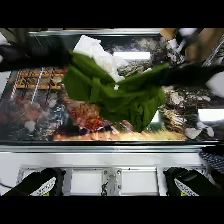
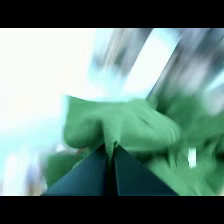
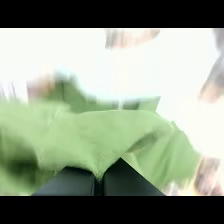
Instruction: Fold the clothes and pants, and hang the long-sleeved shirts on hangers.
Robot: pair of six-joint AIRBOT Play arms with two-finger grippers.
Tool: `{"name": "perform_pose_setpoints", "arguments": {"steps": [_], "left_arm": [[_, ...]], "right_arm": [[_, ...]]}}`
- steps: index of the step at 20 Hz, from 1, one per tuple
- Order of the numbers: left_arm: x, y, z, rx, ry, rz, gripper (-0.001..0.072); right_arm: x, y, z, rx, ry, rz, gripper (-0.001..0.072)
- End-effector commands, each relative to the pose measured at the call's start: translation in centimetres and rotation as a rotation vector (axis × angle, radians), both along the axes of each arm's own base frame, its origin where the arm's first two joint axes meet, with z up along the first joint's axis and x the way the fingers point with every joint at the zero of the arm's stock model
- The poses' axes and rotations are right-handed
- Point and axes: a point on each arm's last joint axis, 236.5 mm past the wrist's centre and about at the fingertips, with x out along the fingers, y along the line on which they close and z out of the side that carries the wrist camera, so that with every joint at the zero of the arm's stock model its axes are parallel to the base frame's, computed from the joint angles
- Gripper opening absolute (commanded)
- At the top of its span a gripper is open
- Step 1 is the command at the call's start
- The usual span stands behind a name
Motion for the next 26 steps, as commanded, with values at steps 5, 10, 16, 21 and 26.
{"name": "perform_pose_setpoints", "arguments": {"steps": [5,10,16,21,26], "left_arm": [[-15.3,0.1,22.9,-0.209,-0.635,-0.087,0.0015],[-12.0,1.7,10.3,-0.041,-0.252,0.028,0.0015],[-16.3,1.9,-16.6,0.291,0.584,-0.058,0.0015],[-13.3,0.2,-25.6,0.317,0.758,-0.076,0.0016],[-6.5,-0.2,-29.2,0.251,0.819,0.012,0.0016]], "right_arm": [[-8.6,-4.0,21.0,0.163,-0.476,-0.042,0.0014],[-8.5,-3.9,9.3,0.031,-0.053,-0.043,0.0014],[-14.4,-1.6,-10.1,-0.097,0.698,0.088,0.0014],[-12.1,-1.9,-15.7,-0.164,0.859,0.045,0.0014],[-6.4,-0.3,-18.2,-0.136,0.774,0.033,0.0015]]}}
